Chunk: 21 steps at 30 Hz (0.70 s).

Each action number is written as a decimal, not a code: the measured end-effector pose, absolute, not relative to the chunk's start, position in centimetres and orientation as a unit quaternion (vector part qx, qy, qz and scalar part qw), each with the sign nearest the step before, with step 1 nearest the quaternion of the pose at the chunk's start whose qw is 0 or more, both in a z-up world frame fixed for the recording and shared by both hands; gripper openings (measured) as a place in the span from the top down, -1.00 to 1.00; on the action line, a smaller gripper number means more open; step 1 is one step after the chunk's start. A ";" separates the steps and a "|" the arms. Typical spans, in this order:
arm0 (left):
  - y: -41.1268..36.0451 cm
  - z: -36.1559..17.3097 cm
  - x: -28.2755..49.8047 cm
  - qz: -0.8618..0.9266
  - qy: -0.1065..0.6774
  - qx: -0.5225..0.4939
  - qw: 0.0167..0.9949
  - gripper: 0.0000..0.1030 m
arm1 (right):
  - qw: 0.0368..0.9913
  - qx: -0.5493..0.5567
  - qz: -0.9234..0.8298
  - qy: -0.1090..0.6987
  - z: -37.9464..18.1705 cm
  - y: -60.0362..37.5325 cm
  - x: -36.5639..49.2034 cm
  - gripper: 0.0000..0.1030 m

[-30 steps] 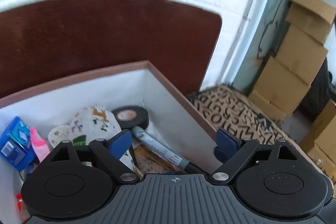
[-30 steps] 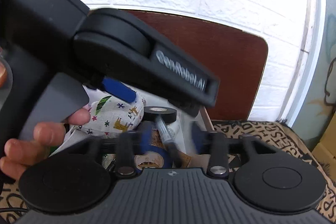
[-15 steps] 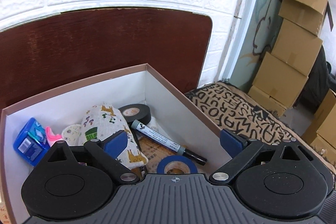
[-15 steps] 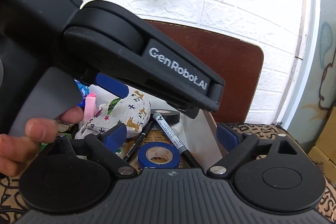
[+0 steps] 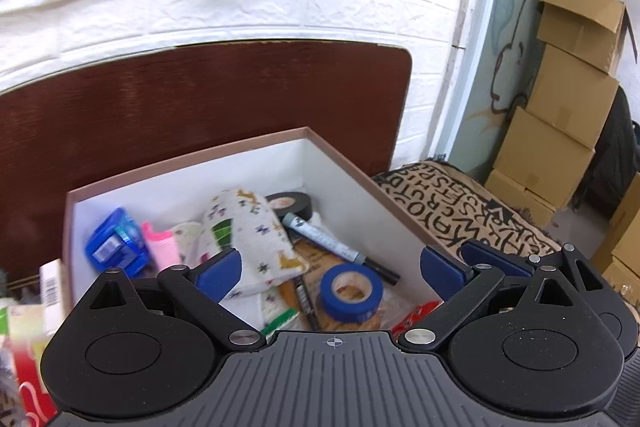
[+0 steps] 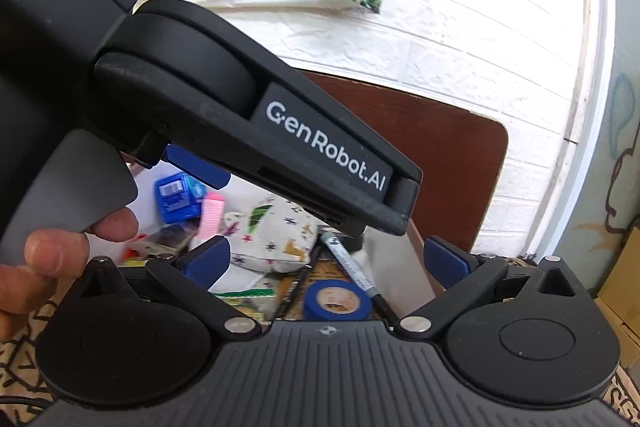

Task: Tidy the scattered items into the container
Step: 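Withdraw the open left gripper from the box toward the table items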

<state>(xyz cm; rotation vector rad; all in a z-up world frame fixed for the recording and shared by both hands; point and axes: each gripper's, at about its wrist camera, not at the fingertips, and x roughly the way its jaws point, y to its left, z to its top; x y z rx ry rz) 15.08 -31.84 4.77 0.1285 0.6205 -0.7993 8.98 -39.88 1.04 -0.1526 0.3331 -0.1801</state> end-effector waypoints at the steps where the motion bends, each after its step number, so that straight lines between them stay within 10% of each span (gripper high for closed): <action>1: -31.3 4.8 14.8 -0.379 0.297 0.060 0.875 -0.98 | 0.979 -0.079 -0.086 0.165 1.1 -39.4 8.8 -0.99; 21: -18.3 2.1 7.2 -0.308 0.273 0.000 0.911 -1.00 | 0.978 -0.102 0.025 0.182 -0.6 -28.7 5.1 -1.00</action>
